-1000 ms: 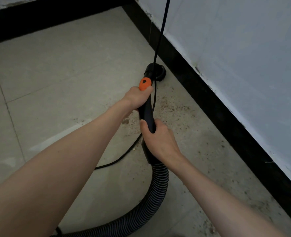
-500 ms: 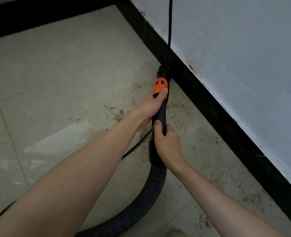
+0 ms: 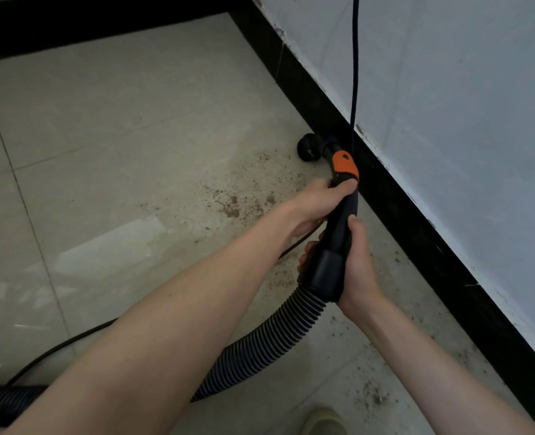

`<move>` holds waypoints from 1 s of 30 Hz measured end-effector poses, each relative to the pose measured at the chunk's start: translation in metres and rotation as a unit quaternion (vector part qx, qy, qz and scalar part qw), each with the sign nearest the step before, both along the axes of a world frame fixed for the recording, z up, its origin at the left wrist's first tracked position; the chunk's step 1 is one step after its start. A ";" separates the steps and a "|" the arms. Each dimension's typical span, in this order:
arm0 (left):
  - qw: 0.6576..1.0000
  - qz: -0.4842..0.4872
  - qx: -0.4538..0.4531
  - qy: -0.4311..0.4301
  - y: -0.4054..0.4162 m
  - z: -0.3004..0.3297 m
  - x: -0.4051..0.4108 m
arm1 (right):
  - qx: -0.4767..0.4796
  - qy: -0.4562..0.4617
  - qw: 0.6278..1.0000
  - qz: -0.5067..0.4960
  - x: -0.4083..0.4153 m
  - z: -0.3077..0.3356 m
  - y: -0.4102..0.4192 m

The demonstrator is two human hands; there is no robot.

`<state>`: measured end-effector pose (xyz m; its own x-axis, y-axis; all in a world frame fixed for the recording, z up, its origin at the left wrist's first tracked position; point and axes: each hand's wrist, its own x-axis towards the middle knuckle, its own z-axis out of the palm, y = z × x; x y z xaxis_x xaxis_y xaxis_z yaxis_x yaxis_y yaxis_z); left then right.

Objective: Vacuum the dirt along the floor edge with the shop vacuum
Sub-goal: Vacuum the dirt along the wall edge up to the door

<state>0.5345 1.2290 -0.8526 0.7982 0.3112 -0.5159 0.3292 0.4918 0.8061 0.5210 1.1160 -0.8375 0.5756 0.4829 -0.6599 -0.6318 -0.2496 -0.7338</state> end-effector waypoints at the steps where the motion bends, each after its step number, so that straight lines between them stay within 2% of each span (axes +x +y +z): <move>1: 1.000 -0.005 -0.006 0.000 -0.002 0.000 -0.002 | 0.006 0.014 1.000 0.000 -0.001 0.001 -0.002; 4: 1.000 -0.008 -0.022 -0.003 -0.004 0.000 -0.005 | 0.021 0.043 0.999 -0.001 -0.005 0.005 -0.006; 8: 1.000 0.001 -0.014 0.003 -0.002 0.004 -0.010 | 0.009 0.039 0.999 0.014 -0.007 0.008 -0.003; 14: 0.995 0.088 0.036 0.037 0.008 0.006 -0.011 | -0.003 0.049 0.998 0.039 -0.004 0.014 0.013; 19: 0.994 0.109 0.001 0.027 0.015 0.010 -0.022 | -0.022 0.017 0.997 0.077 -0.008 0.021 0.017; 30: 0.989 0.144 -0.015 0.011 0.013 0.014 -0.050 | -0.035 0.006 0.988 0.147 -0.023 0.032 0.012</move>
<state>0.4843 1.2421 -0.8388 0.6673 0.5084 -0.5443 0.1881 0.5922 0.7836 0.4979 1.1277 -0.8059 0.4085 0.5811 -0.7039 -0.5336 -0.4736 -0.7006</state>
